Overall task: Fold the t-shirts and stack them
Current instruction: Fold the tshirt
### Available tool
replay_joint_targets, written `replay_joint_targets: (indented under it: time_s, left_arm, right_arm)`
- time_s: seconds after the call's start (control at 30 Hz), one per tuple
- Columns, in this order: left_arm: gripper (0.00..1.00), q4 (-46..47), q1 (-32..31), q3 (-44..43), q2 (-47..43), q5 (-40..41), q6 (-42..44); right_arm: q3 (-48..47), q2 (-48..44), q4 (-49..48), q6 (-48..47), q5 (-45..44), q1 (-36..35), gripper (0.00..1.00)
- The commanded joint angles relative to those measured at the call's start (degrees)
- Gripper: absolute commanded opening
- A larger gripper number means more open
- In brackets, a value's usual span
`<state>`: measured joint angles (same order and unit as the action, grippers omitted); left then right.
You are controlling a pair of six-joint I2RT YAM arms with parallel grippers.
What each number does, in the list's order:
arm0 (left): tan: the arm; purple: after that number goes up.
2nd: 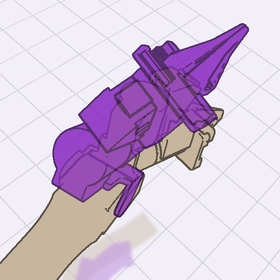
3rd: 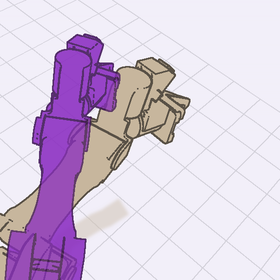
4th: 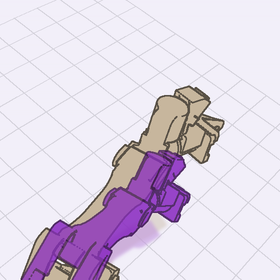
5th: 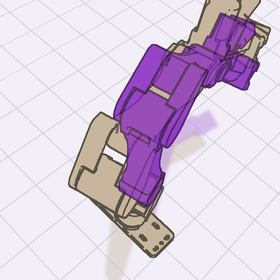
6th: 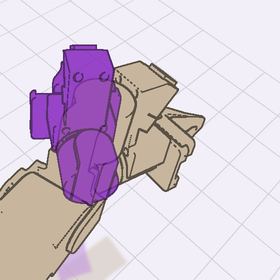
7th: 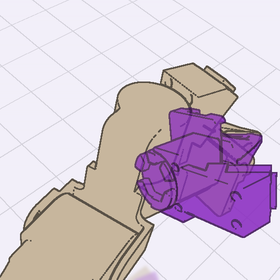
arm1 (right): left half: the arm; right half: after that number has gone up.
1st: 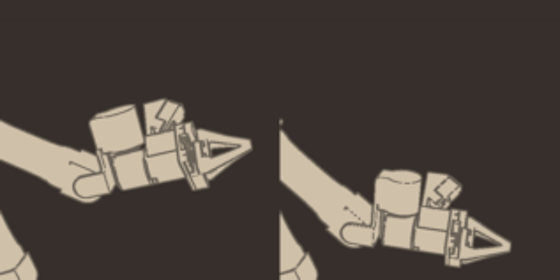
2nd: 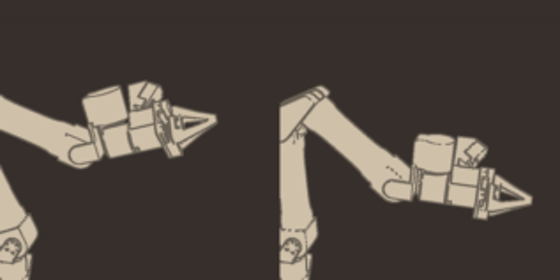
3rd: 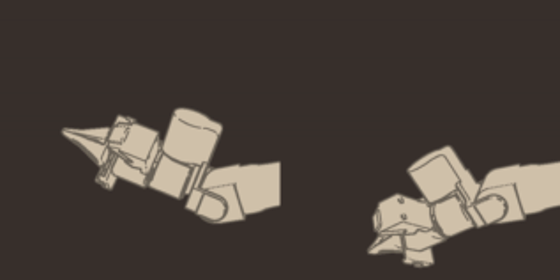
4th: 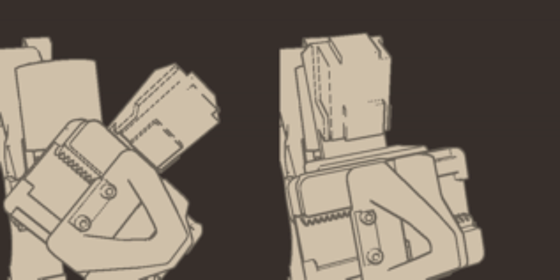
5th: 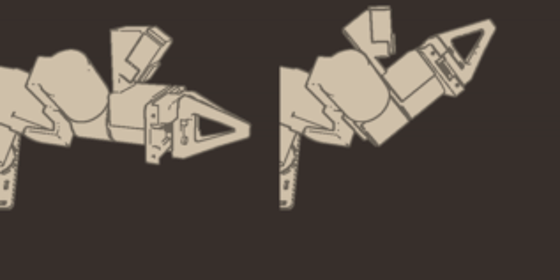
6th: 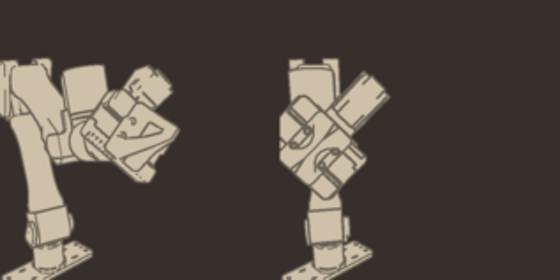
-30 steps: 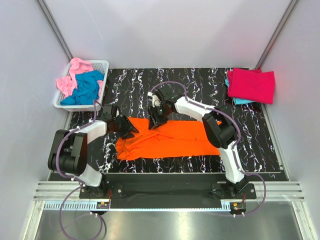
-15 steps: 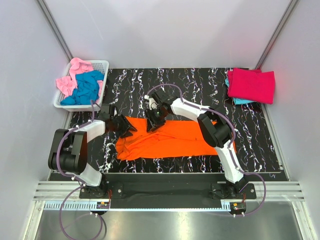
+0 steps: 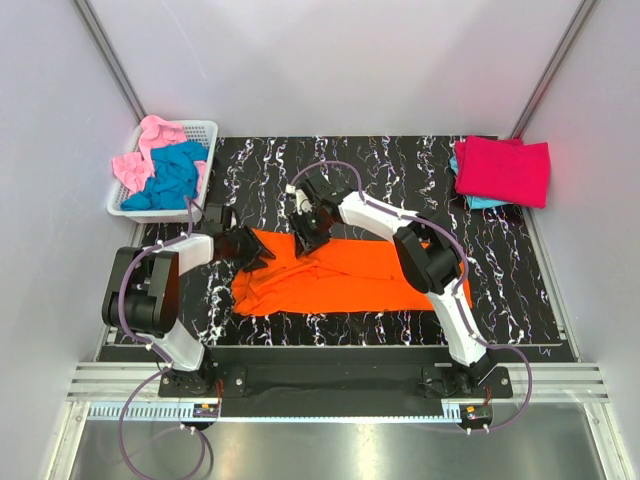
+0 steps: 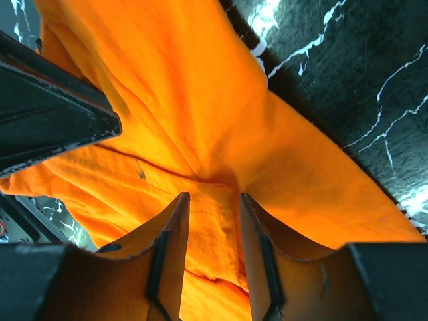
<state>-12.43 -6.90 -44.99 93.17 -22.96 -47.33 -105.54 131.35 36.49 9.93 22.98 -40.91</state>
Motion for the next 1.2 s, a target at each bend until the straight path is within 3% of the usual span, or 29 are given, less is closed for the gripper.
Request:
replay_joint_targets:
  time_s: [0.0,0.2,0.3,0.33,0.4,1.17]
  left_arm:
    - [0.43,0.4,0.3,-1.0,1.3,4.5,0.0]
    - [0.43,-0.5,0.3,-2.0,1.3,6.4,0.1]
    - [0.42,-0.8,0.3,-3.0,1.8,6.5,0.3]
    - [0.41,-0.8,0.3,-3.2,1.9,6.4,0.4]
    - [0.41,-0.8,0.3,-3.7,1.9,6.5,0.5]
    - [0.41,-2.1,0.3,-4.0,1.5,8.0,1.3]
  right_arm:
    - [-2.1,1.3,1.5,-1.3,-1.5,-0.7,0.42]
    - [0.3,-0.1,1.4,-0.8,0.1,-1.2,0.38]
    - [1.2,-1.2,1.4,-0.4,-0.4,-1.5,0.27]
    - [1.4,-1.4,1.4,-0.2,-0.9,-1.7,0.18]
    - [2.1,-2.6,1.4,0.2,-1.5,-2.0,0.13]
    - [7.7,-13.0,2.4,1.6,-5.8,-5.7,0.13]
